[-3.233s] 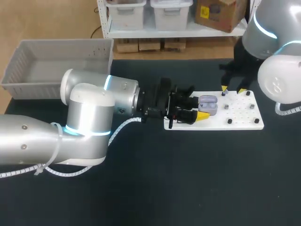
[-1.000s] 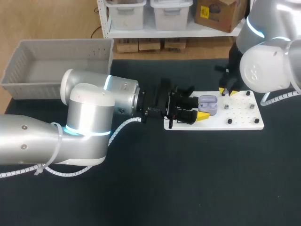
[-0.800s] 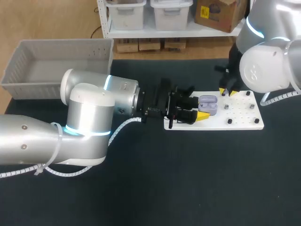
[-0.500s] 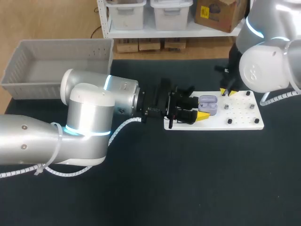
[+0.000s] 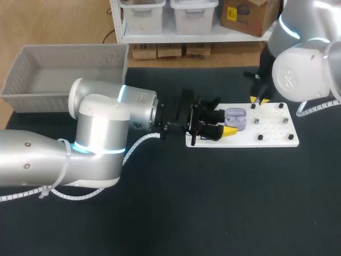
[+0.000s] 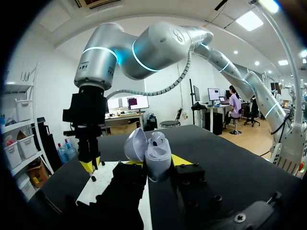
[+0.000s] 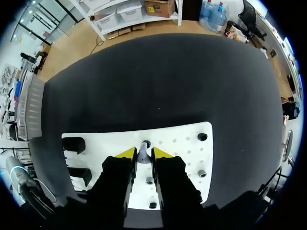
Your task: Pick up each earbud case from the left stands, insert the matching earbuds, close the lid, and place the case in the box.
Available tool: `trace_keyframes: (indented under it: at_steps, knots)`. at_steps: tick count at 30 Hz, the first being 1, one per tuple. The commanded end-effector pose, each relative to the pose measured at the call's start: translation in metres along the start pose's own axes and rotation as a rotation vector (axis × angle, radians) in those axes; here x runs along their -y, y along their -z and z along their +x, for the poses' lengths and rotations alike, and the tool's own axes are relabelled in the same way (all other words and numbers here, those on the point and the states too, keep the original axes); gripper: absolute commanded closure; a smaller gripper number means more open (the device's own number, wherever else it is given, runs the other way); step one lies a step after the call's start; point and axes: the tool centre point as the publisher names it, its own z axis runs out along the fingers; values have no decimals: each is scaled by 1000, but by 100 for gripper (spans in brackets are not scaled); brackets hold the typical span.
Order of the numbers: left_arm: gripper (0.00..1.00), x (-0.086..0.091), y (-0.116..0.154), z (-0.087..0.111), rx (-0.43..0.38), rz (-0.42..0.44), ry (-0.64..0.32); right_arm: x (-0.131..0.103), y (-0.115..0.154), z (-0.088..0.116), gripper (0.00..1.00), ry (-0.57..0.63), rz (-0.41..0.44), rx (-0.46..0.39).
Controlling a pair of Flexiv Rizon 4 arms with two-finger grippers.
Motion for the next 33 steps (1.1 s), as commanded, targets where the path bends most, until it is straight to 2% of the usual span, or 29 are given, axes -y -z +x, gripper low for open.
trace_keyframes:
  at_steps: [1,7,14,20,25,33]
  knots:
    - [100,1,0,1,2,-6,-3,6,23,9,100,4,1,24]
    - [100,1,0,1,2,-6,-3,9,60,13,100,30,-16,55]
    - [100,1,0,1,2,-6,-3,6,112,26,100,144,-4,103]
    - [100,1,0,1,2,-6,-3,-7,146,42,100,253,3,128]
    - [100,1,0,1,2,-6,-3,-16,162,53,100,318,36,160]
    - [100,1,0,1,2,-6,-3,-26,173,72,100,400,52,121]
